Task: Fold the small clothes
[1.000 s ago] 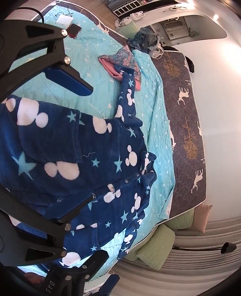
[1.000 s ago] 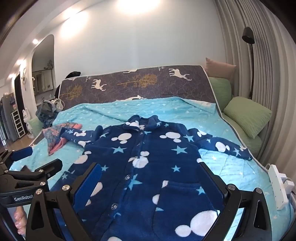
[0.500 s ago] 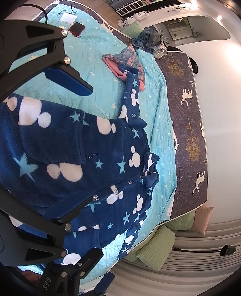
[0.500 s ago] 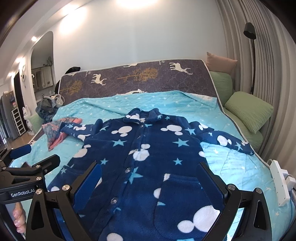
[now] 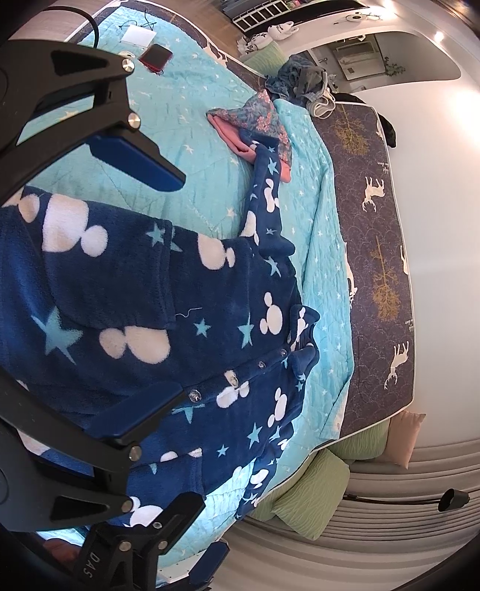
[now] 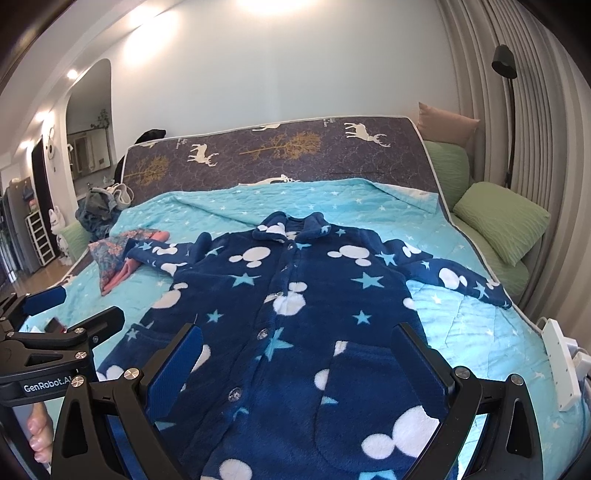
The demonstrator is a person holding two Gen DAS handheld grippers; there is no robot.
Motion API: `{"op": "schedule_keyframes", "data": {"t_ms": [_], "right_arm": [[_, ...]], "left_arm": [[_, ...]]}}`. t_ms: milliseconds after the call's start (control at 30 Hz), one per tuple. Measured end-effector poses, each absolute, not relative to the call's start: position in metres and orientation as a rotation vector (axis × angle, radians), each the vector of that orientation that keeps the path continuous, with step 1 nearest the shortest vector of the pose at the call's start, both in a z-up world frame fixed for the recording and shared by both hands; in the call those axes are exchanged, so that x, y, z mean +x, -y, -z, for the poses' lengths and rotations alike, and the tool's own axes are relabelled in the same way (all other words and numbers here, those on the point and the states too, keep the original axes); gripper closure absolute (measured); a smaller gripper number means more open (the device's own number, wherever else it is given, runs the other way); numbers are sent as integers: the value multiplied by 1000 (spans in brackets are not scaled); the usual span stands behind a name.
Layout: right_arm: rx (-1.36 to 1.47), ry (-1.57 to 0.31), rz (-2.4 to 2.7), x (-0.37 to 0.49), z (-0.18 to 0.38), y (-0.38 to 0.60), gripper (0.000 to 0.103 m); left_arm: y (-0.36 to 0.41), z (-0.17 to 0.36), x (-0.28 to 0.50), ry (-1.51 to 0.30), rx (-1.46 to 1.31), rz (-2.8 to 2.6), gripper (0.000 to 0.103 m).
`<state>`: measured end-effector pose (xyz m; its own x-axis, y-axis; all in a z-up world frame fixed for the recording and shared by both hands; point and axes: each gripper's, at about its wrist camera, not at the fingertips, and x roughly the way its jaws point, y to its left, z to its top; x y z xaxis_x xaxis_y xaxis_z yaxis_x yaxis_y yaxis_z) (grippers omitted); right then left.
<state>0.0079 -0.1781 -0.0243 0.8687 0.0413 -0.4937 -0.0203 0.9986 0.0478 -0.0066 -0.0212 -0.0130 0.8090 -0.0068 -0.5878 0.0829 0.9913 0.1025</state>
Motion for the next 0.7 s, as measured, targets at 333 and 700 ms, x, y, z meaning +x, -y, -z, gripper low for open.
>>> {"op": "schedule_keyframes", "data": {"t_ms": [333, 700], "right_arm": [[41, -516, -33, 7, 24, 178, 0], [47, -514, -25, 2, 24, 177, 0]], "left_arm": [[21, 16, -10, -626, 126, 46, 1], [23, 18, -13, -629, 125, 51, 1]]}}
